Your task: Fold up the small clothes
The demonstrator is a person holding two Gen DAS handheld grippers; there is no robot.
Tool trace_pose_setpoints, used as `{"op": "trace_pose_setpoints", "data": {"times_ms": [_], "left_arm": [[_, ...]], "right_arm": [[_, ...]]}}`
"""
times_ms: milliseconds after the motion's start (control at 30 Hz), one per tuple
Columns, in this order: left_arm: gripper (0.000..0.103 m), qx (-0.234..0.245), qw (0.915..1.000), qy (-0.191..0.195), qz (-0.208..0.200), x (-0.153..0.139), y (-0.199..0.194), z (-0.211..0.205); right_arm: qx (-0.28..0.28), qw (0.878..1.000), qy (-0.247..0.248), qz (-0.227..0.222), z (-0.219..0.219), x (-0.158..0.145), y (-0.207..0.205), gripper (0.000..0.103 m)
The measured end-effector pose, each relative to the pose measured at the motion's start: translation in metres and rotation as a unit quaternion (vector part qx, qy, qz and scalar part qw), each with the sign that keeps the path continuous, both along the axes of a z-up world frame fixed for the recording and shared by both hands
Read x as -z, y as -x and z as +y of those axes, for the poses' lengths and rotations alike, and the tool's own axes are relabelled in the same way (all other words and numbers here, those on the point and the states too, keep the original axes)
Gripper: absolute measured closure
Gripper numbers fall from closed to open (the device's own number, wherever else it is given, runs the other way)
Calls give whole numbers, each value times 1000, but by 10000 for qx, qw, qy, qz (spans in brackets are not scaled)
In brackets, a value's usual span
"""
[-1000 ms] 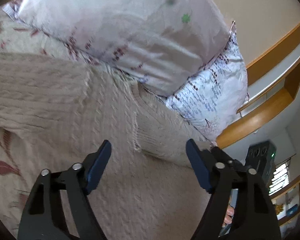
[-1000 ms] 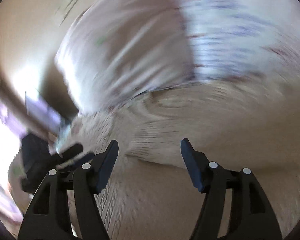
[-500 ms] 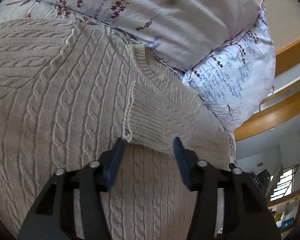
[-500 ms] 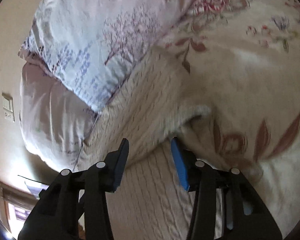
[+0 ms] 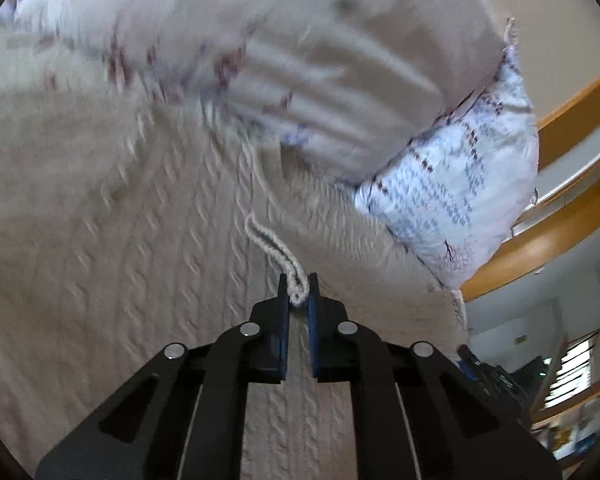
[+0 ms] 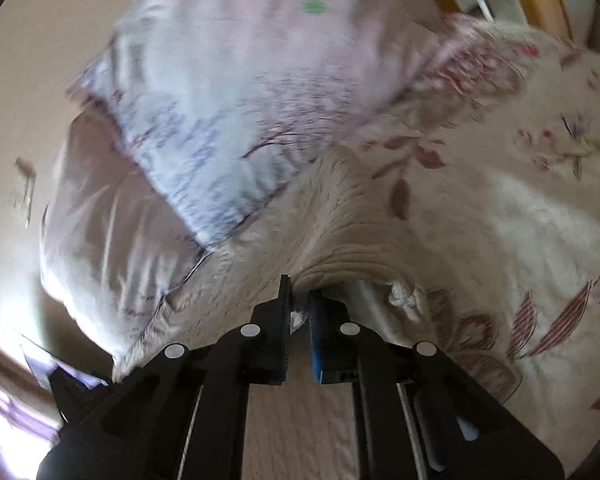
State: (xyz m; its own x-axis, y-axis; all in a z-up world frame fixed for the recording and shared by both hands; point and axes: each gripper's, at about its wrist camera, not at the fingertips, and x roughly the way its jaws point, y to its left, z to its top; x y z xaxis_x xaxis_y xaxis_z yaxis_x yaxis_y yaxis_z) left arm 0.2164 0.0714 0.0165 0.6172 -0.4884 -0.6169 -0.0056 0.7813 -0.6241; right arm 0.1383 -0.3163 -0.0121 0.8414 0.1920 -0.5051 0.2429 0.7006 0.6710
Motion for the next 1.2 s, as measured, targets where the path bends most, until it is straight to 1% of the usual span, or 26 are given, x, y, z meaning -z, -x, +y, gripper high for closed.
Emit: {"op": "trace_pose_setpoints", "data": {"times_ms": [67,167,200,233,300,333,400,467,500,533,567,600,633,667,700,767,800,833,900,967,1067,1133,1200], "left_arm": [[96,-65,9998,-184,31,2,0,6],[95,-11,9991,-235,357,19,-3,6],[95,3,9986,-289,447,25,-3,4],[95,5,9984,-328,465,29,-2,3],[94,-12,9986,-359,401,31,-1,2],[93,-14,9986,-342,405,31,-2,2],[91,-26,9987,-280,423,32,-2,3],[90,2,9989,-203,433,32,-2,5],[88,19,9990,-59,447,31,1,10],[83,31,9990,19,440,30,6,16],[80,55,9991,116,399,26,12,23],[73,51,9993,154,324,21,19,30],[66,17,9996,168,234,15,26,39],[64,-54,9998,158,125,8,35,51],[60,-144,9998,145,36,2,42,64],[59,-389,9991,147,-122,-8,59,91],[59,-506,9985,140,-164,-10,66,103],[59,-660,9975,130,-198,-12,75,117],[59,-1052,9941,146,-228,-14,91,147],[59,-1468,9889,151,-167,-12,102,174],[60,-2156,9761,274,16,-3,114,213],[60,-2646,9634,407,123,4,121,238],[60,-2927,9542,579,203,10,121,254]], "right_arm": [[-87,9999,59,137,7,5,-3,94],[42,9991,-115,400,3,18,-10,94],[146,9987,-216,430,-1,21,-10,90],[353,9981,-221,456,-6,22,-10,83],[829,9957,-102,401,-17,21,-4,76],[872,9955,-189,335,-21,22,-2,76],[935,9934,-539,384,-29,30,0,77],[1011,9926,-528,409,-27,29,4,78],[1067,9921,-470,471,-24,26,8,78],[1138,9912,-426,517,-22,24,13,76],[1217,9903,-366,565,-21,21,18,73],[1353,9886,-252,616,-19,18,24,61],[1480,9874,-55,561,-15,11,32,46],[1579,9858,154,553,-13,7,38,38],[1542,9863,417,406,-7,-1,43,31],[1263,9895,669,216,2,-10,42,31],[1008,9918,773,129,9,-15,39,30],[685,9941,837,65,17,-19,32,27],[-86,9952,967,102,38,-21,15,25],[-465,9938,988,222,54,-17,2,25],[-840,9924,845,319,71,-6,-8,25],[-999,9905,865,389,79,1,-9,25],[-1099,9888,913,423,85,4,-9,25]]}}
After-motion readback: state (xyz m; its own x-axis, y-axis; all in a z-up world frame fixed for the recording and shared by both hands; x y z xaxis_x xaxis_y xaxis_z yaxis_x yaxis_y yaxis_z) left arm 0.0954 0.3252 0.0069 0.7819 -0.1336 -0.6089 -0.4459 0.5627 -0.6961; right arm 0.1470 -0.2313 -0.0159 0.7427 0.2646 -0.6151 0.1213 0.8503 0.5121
